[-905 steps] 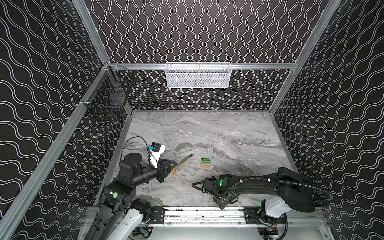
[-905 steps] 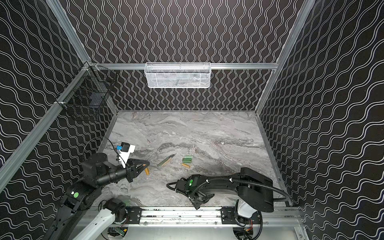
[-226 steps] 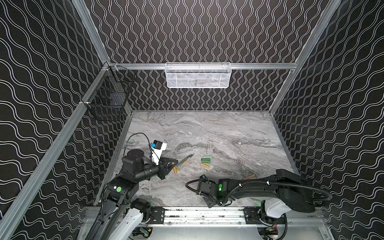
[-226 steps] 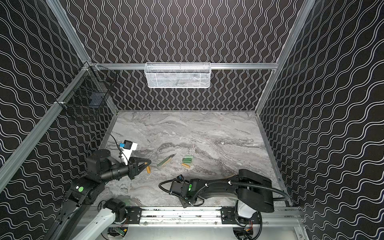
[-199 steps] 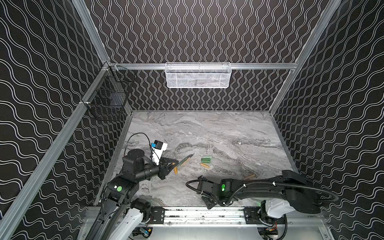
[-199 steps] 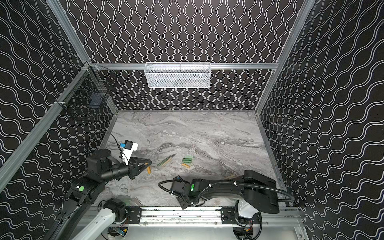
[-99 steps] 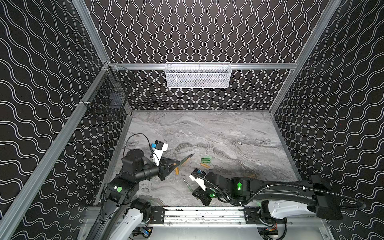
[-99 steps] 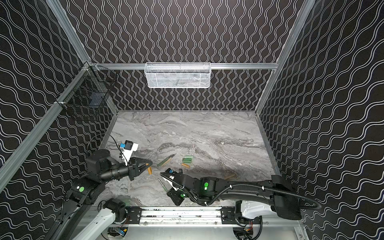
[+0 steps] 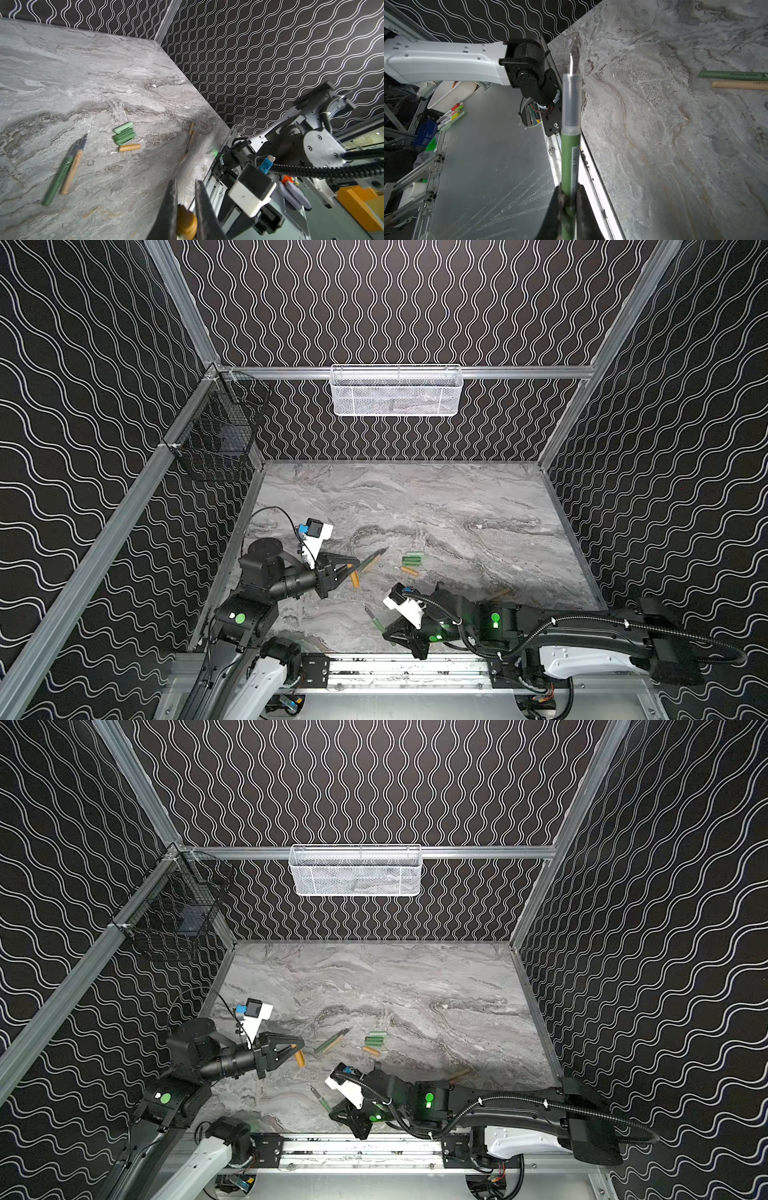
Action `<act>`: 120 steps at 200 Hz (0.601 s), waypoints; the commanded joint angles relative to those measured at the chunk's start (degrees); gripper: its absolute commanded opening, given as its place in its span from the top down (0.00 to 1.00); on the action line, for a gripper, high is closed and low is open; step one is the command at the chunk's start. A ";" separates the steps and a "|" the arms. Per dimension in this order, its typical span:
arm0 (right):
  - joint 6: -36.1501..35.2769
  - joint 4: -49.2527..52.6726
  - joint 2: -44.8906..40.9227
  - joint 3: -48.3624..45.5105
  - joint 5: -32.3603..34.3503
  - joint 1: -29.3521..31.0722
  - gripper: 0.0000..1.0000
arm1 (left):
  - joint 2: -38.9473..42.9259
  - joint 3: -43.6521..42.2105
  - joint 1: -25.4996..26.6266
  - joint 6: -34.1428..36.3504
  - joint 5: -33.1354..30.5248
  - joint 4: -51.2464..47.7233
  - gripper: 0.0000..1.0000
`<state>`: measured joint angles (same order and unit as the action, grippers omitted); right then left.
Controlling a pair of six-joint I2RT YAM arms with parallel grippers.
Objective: Insert the pens into the pen caps
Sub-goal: 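Push the green pen tip up into the tan cap held by the left gripper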
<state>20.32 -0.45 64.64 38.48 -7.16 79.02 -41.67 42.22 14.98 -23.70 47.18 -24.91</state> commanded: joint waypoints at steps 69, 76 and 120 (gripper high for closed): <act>-4.04 -6.63 -1.97 0.17 5.14 0.04 0.98 | 1.04 -3.98 -3.25 -7.34 12.42 14.34 1.00; -4.23 -6.16 -1.52 0.53 5.51 0.00 0.98 | 1.06 -4.16 -3.25 -7.64 12.88 14.81 1.00; -5.46 -6.51 -0.06 2.17 5.78 -0.12 0.98 | 1.06 -4.75 -3.21 -8.83 14.29 16.78 1.00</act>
<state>15.84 -4.69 64.03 39.64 -2.22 78.96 -40.53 37.87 11.90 -31.35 59.86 -12.03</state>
